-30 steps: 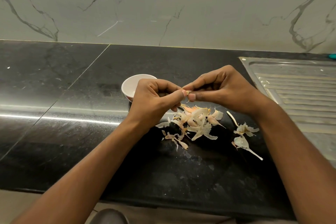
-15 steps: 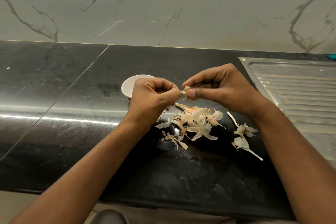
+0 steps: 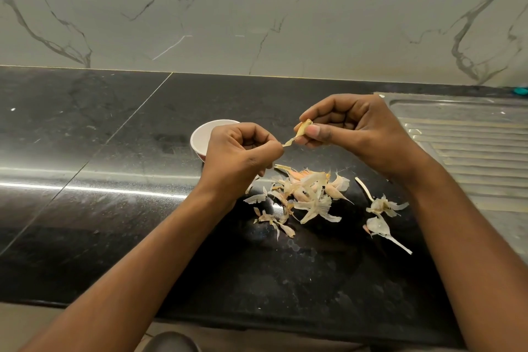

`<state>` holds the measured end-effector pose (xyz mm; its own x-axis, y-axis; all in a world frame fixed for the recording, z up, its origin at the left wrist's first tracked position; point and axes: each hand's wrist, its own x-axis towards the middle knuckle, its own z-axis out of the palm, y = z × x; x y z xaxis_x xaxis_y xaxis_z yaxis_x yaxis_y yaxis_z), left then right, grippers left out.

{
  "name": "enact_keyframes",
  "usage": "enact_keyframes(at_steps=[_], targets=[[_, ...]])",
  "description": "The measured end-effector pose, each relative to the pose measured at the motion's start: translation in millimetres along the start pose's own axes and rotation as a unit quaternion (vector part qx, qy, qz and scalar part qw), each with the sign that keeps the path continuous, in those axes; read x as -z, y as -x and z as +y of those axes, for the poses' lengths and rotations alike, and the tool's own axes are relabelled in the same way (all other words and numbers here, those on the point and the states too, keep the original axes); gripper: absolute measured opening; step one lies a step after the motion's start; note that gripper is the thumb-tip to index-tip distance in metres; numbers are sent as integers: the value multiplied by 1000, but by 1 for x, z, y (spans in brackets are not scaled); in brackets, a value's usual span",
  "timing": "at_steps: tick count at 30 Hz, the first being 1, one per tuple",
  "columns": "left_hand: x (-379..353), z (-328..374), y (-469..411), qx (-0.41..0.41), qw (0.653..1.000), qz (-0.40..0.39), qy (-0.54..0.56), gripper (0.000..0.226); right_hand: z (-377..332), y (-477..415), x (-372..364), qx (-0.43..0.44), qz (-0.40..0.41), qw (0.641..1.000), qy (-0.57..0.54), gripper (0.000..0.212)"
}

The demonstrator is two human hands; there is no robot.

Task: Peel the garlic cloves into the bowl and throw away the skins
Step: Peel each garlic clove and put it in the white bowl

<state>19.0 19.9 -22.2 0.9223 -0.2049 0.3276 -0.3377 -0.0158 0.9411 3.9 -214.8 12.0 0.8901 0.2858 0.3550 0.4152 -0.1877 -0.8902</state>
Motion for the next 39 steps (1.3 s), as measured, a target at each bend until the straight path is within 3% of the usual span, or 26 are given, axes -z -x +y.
enact_keyframes(at_steps=[6,9,22,39], targets=[[1,0,-1,2,998,-9,57,13,-2,0,1,-4,14,1000,9,25],[1,1,0,3,997,-15,82,23,-2,0,1,0,20,999,24,25],[-2,2,1,42,995,-58,69,7,0,-2,-9,23,5,998,63,26],[2,5,-1,80,980,-82,163,19,0,-2,-15,-4,-12,998,-59,23]])
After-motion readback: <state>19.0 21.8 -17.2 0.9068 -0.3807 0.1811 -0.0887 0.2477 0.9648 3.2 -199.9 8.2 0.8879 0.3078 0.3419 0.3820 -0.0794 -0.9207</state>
